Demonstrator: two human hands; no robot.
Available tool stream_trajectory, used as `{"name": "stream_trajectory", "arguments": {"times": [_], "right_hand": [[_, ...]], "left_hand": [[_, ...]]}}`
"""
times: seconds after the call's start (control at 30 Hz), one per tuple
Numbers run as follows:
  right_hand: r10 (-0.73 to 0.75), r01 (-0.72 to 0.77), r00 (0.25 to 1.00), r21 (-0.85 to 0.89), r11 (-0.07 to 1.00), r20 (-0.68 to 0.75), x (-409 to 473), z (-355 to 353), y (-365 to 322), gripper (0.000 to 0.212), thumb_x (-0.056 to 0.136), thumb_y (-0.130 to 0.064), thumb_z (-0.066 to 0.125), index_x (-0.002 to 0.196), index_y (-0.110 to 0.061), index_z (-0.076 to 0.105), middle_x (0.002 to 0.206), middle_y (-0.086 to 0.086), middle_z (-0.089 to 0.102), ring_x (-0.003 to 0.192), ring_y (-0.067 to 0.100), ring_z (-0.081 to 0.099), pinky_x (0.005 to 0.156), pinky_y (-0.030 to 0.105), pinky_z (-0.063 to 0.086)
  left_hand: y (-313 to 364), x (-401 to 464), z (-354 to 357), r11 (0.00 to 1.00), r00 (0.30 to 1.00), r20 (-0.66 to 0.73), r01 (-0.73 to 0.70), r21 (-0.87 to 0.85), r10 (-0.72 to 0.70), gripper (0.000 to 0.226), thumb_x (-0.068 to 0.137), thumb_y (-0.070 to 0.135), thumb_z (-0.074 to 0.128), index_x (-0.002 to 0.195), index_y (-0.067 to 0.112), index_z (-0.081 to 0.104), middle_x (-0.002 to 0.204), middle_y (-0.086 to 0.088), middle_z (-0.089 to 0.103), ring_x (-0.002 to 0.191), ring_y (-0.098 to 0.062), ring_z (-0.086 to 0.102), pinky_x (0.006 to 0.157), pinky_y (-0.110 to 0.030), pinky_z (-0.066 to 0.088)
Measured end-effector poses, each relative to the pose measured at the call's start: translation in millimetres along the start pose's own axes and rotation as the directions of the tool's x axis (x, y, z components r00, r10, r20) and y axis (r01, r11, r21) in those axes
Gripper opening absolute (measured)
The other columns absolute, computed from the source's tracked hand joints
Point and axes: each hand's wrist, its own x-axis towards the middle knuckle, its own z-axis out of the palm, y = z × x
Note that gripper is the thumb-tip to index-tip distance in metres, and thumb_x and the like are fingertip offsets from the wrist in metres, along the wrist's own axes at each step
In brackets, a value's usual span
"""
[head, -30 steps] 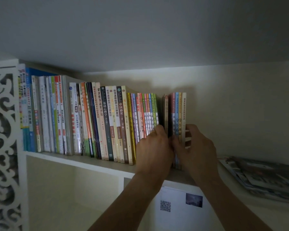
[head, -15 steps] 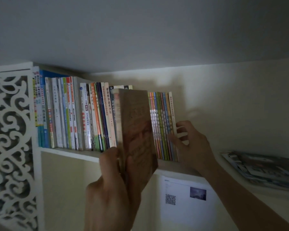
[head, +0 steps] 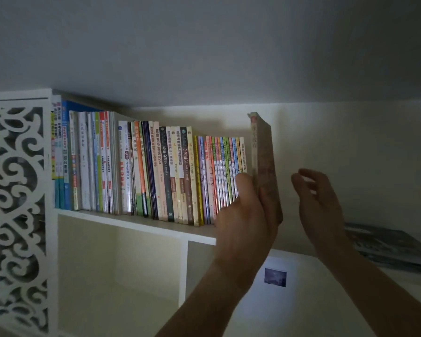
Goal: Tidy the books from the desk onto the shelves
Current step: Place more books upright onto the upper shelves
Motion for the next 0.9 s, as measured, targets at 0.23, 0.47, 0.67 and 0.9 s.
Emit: {"name": "stream_trajectory", "arguments": {"times": [0.23,0.47,0.67,0.9], "right_hand": [[0.064,-0.063,0.901,-0.016,0.998,0.43,0.2,25.4,-6.1,0.073,0.062,-0.088,0.06,0.128,-0.06,0.047,0.12,-0.012,0.07,0.108,0.015,0.068,0.093,0.049,0.057],[-0.108,0.226,0.896,-0.233,0.946,0.43,0.3,46.5,2.1,0.044,0.102,-0.032,0.052,0.143,-0.042,0.039,0.11,-0.019,0.058,0.084,-0.005,0.059,0.077,0.017,0.052],[-0.026,0.058,0.858,-0.045,0.997,0.513,11.0,52.1,26.8,0.045,0.097,-0.038,0.056,0.132,-0.064,0.042,0.114,-0.036,0.064,0.11,-0.005,0.063,0.08,0.019,0.055],[0.161,-0.118,0.764,-0.11,0.987,0.624,23.5,31.6,36.8,0.067,0.085,-0.03,0.074,0.135,-0.064,0.045,0.123,-0.005,0.066,0.108,0.015,0.069,0.085,0.035,0.061]], "left_hand": [[-41.6,14.1,28.1,0.993,0.988,0.127,-0.099,0.06,0.091,0.029,0.094,0.025,0.07,0.11,0.012,0.049,0.076,0.01,0.058,0.051,0.0,0.047,0.048,-0.007,0.038],[-90.4,2.9,-12.7,0.947,0.957,0.176,-0.264,0.184,0.233,0.038,0.106,0.038,0.042,0.125,0.016,0.065,0.128,-0.004,0.059,0.116,-0.017,0.054,0.094,-0.034,0.049],[-115.3,-15.2,-6.7,0.921,0.948,0.264,-0.253,0.298,0.175,0.053,0.109,0.038,0.027,0.156,0.018,0.04,0.167,-0.006,0.029,0.157,-0.022,0.019,0.121,-0.05,0.033],[-125.6,-22.6,1.2,0.9,0.961,0.231,-0.231,0.37,0.152,0.066,0.105,0.044,0.024,0.158,0.005,0.033,0.17,-0.009,0.016,0.158,-0.021,0.012,0.123,-0.047,0.031]]}}
